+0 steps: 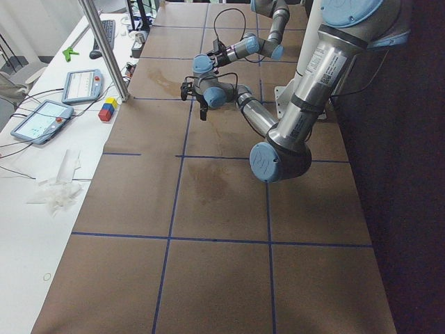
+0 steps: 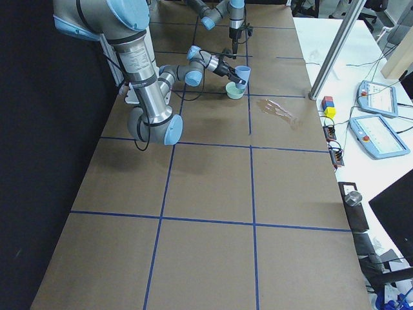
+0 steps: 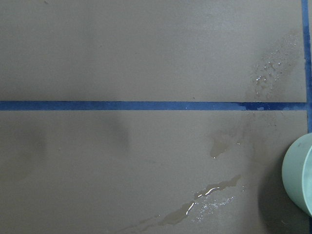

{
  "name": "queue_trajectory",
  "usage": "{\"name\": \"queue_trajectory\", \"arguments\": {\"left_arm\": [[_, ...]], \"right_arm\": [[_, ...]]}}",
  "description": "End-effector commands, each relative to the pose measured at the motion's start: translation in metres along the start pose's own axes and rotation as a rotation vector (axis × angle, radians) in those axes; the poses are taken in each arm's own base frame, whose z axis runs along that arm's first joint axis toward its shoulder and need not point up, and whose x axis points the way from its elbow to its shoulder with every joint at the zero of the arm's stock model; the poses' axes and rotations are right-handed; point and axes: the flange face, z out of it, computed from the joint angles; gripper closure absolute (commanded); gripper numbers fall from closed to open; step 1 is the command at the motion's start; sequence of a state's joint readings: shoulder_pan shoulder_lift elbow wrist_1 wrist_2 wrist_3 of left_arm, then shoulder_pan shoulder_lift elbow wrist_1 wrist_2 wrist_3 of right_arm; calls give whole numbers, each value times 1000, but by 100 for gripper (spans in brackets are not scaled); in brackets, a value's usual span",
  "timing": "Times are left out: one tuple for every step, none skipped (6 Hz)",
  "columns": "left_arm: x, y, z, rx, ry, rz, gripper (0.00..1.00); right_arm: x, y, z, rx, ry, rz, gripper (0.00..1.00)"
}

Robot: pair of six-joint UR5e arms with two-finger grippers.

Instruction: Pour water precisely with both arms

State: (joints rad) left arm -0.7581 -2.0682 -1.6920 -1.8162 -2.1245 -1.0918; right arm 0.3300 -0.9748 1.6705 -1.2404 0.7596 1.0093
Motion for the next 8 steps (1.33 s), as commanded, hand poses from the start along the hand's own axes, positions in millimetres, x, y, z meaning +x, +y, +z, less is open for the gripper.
{"name": "queue_trajectory", "arguments": {"left_arm": [[-1,0,0,1,0,-1,0],[0,0,0,0,0,1,0],[0,0,0,0,0,0,0],[0,0,0,0,0,0,0],[-1,0,1,-1,-1,-1,0],[-1,0,1,-1,-1,-1,0],[-1,1,0,0,0,0,0],[-2,0,0,0,-2,-2,0]], "right_arm": [[59,7,-4,-18,4,85,100],[105,26,3,4,-1,109,100],[161,53,12,1,-29,129,100],[218,76,13,16,-45,123,100],[275,98,11,21,-54,128,100],[316,115,5,10,-58,128,100],[344,136,5,19,-68,137,100],[367,163,17,28,-73,146,100]]}}
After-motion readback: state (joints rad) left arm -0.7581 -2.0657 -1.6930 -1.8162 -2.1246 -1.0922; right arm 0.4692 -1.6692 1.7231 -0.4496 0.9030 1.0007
